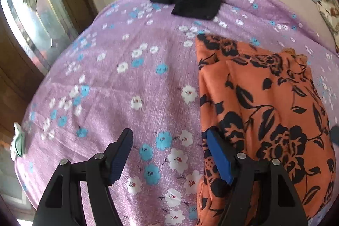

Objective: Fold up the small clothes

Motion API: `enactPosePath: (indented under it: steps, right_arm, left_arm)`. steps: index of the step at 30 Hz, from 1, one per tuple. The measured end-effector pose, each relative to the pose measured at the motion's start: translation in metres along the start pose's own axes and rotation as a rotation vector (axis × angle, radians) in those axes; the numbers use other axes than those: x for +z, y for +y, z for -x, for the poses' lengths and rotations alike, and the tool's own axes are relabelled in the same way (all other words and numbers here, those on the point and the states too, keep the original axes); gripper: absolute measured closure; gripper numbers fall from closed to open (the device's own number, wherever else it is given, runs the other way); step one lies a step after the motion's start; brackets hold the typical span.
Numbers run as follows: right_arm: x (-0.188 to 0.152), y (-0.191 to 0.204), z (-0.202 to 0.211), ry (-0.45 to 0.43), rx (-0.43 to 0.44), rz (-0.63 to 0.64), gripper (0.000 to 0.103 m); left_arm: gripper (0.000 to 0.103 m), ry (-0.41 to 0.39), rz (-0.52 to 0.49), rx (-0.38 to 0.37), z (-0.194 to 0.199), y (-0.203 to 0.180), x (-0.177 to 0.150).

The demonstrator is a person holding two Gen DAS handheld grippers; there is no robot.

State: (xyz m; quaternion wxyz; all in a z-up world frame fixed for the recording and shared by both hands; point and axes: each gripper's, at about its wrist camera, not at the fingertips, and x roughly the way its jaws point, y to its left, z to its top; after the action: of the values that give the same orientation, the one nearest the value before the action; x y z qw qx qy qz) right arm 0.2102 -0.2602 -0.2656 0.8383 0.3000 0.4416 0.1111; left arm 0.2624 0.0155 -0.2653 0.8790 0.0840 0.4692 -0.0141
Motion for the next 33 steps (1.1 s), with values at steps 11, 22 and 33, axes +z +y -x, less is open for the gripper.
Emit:
enactPosePath:
  steps: [11, 22, 33]
  right_arm:
    - [0.029, -0.004, -0.002, -0.065, 0.066, -0.029, 0.062]
    - [0.097, 0.003, -0.102, 0.107, -0.117, 0.004, 0.061]
    - [0.107, 0.058, -0.113, 0.077, -0.070, 0.072, 0.056]
  left_arm:
    - [0.030, -0.085, 0.000, 0.003, 0.017, 0.000, 0.005]
    - [0.030, -0.088, 0.007, -0.013, 0.012, 0.002, 0.011]
    - [0.030, -0.089, 0.017, -0.029, 0.013, 0.009, 0.008]
